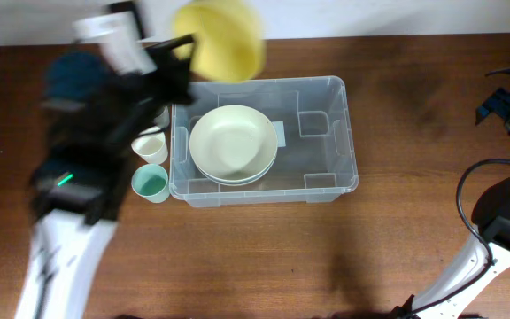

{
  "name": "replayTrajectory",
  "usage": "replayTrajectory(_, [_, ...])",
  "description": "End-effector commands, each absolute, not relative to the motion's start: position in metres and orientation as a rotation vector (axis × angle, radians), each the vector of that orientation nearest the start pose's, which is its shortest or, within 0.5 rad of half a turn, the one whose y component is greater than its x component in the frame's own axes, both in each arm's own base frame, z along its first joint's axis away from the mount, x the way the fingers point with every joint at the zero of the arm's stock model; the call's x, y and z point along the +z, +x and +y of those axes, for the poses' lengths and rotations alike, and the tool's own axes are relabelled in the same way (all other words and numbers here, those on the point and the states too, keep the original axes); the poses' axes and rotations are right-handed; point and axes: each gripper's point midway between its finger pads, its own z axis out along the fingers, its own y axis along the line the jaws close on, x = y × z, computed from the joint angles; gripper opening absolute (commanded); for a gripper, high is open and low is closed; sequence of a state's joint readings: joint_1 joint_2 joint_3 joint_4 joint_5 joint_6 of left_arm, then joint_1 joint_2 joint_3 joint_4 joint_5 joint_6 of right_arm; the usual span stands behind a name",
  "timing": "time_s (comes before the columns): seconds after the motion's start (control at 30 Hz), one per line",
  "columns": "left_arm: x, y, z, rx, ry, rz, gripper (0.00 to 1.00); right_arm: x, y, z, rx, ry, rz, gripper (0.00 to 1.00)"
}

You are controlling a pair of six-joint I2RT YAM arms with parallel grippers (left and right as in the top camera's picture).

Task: Pack container
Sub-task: 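Lift the yellow bowl and carry it over the container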

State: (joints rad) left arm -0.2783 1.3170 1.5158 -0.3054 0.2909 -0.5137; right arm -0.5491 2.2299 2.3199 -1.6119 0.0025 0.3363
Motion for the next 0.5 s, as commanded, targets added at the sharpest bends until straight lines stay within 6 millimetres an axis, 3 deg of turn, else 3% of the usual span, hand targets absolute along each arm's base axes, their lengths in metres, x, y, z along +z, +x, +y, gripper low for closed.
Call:
replayTrajectory(0.0, [0.427, 0.419, -0.217, -0.823, 0.038, 1.762, 0.01, 0.170, 0.366, -0.226, -0.018, 1.322, 2.766, 0.99])
replayTrajectory(0.17, [0.375, 0.454, -0.277, -0.780, 0.034, 1.794, 0.01, 0.170, 0.366, -0.226, -0.018, 1.322, 2.766, 0.99])
replayTrajectory(0.27, [0.336, 0.464, -0.300, -0.754, 0.045, 1.860, 0.01, 0.170, 0.366, -0.226, -0.018, 1.322, 2.766, 0.99])
replayTrajectory(0.47, [0.276, 0.470, -0.311, -0.696, 0.064, 2.009, 0.01, 0.170, 0.366, -0.226, -0.018, 1.322, 2.766, 0.99])
